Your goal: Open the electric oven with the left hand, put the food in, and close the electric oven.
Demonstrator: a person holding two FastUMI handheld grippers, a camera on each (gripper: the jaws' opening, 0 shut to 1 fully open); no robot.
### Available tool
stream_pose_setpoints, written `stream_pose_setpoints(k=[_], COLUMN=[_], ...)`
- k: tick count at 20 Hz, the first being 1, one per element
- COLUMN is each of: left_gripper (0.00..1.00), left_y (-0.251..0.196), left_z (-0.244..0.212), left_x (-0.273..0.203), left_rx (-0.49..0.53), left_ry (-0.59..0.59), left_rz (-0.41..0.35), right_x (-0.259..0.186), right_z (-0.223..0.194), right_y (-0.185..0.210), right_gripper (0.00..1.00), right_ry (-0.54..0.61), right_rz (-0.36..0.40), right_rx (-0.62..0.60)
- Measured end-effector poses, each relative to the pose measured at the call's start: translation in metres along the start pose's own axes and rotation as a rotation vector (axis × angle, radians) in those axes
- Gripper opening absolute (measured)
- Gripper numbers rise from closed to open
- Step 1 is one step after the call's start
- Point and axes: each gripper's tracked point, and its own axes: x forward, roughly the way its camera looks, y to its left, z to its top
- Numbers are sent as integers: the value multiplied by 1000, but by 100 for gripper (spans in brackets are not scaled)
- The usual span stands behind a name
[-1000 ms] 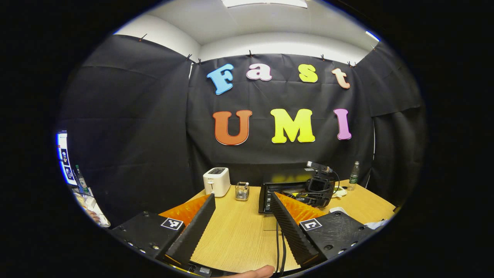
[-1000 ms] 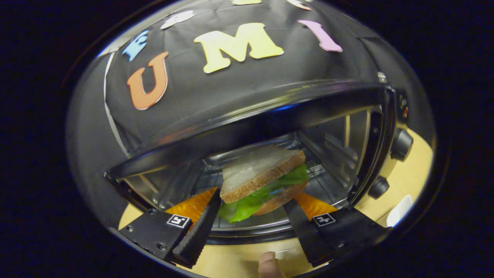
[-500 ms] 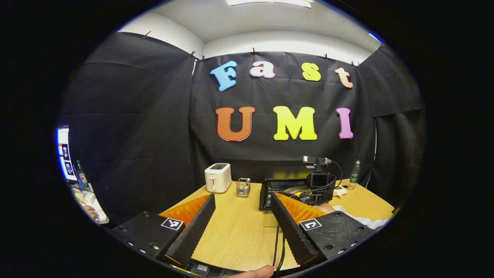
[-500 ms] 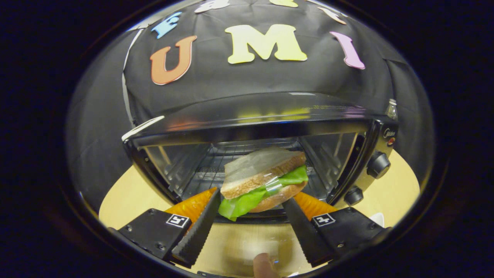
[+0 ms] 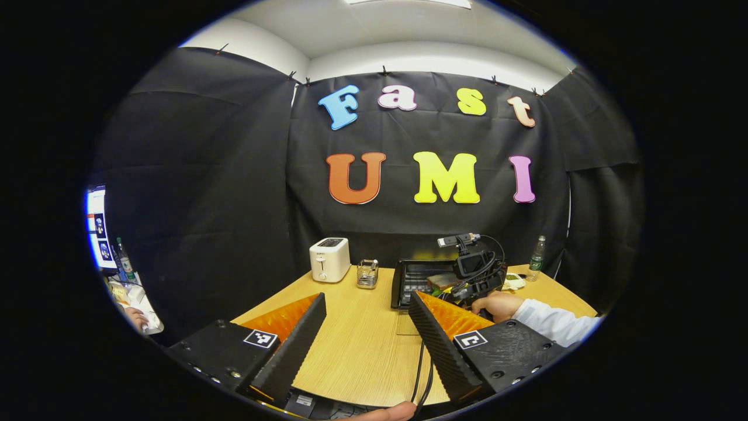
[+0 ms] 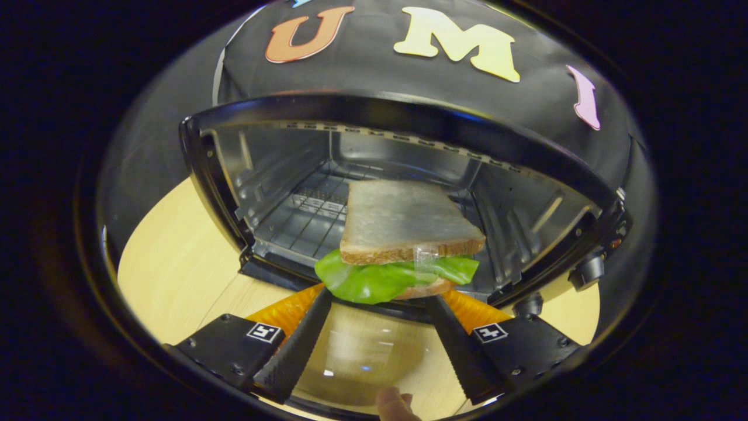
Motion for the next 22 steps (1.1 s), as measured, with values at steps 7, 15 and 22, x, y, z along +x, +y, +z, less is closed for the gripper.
stream_pose_setpoints(k=[7,15,22], left_gripper=[94,94,93], left_y=[-10,-25,-58], left_z=[-15,-46,-76], left_x=[7,45,84], left_rx=[-2,-28,-3], left_ry=[16,92,191], left_rz=[-17,-47,-90], right_x=[-30,-150,-279], right_z=[-19,0,19], right_y=[-4,-35,-106], right_gripper=[100,100,100], right_ry=[4,-264,-546], right_rz=[72,132,61], right_rx=[44,113,194])
